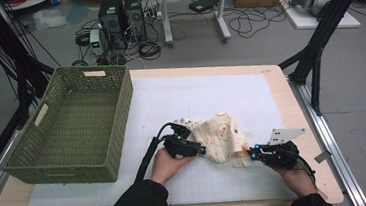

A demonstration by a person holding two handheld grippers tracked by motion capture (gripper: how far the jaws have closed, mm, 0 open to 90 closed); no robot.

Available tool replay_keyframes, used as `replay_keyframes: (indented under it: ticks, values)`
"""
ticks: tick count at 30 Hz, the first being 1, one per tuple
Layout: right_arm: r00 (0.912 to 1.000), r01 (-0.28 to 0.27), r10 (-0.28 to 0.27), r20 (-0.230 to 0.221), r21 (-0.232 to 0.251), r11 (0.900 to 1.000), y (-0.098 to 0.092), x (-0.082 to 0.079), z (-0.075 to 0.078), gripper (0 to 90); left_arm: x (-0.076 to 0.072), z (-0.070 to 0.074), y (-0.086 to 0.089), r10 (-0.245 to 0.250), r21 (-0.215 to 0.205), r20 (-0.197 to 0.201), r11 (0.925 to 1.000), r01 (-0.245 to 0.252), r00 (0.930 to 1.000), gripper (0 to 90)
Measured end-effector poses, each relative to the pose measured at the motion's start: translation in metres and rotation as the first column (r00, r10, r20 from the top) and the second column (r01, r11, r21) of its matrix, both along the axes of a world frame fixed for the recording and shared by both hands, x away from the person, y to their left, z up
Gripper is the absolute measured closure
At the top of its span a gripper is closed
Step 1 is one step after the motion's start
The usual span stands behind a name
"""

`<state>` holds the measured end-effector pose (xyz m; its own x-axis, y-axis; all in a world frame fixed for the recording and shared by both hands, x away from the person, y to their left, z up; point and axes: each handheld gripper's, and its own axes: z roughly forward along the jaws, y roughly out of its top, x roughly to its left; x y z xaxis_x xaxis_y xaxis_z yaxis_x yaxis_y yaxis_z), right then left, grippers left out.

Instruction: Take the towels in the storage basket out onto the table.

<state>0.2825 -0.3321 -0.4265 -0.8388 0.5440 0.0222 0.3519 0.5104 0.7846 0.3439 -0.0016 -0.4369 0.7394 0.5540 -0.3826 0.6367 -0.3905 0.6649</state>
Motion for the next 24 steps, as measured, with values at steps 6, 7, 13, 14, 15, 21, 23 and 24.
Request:
replay_keyframes:
  ticks: [6, 7, 13, 14, 15, 21, 23, 24]
  values:
    - [0.9998, -0.017, 0.017, 0.003, -0.008, 1.000, 0.005, 0.000, 0.001, 85.1, -0.001, 0.000, 0.001, -0.022, 0.024, 0.018, 0.9995, 0.021, 0.9996, 85.9]
    - [0.9998, -0.017, 0.017, 0.003, -0.008, 1.000, 0.005, 0.000, 0.001, 85.1, -0.001, 0.002, 0.002, -0.026, 0.034, 0.029, 0.9991, 0.025, 0.9992, 85.9]
    - [0.9998, -0.019, 0.019, 0.005, -0.003, 1.000, 0.004, -0.002, 0.002, 85.0, -0.006, 0.014, 0.014, -0.021, 0.061, 0.081, 0.9980, 0.016, 0.9965, 86.1]
    - [0.9998, -0.019, 0.019, 0.005, -0.003, 1.000, 0.004, -0.002, 0.002, 85.0, -0.007, 0.016, 0.017, -0.018, 0.064, 0.086, 0.9979, 0.012, 0.9961, 86.1]
    - [0.9997, -0.024, 0.024, 0.008, -0.003, 1.000, 0.005, -0.002, 0.003, 85.1, -0.009, 0.018, 0.020, -0.016, 0.075, 0.097, 0.9972, 0.009, 0.9952, 86.1]
    - [0.9988, -0.047, 0.047, 0.012, 0.002, 0.999, 0.011, -0.005, 0.005, 85.0, -0.019, 0.031, 0.048, -0.003, 0.094, 0.142, 0.9955, -0.011, 0.9898, 86.1]
    - [0.9977, -0.067, 0.067, 0.011, -0.002, 0.998, 0.017, -0.008, 0.006, 85.0, -0.024, 0.034, 0.057, -0.003, 0.100, 0.159, 0.9949, -0.013, 0.9873, 86.1]
    - [0.9970, -0.076, 0.076, 0.013, 0.000, 0.997, 0.019, -0.008, 0.006, 84.9, -0.026, 0.035, 0.060, -0.003, 0.106, 0.164, 0.9943, -0.015, 0.9864, 86.1]
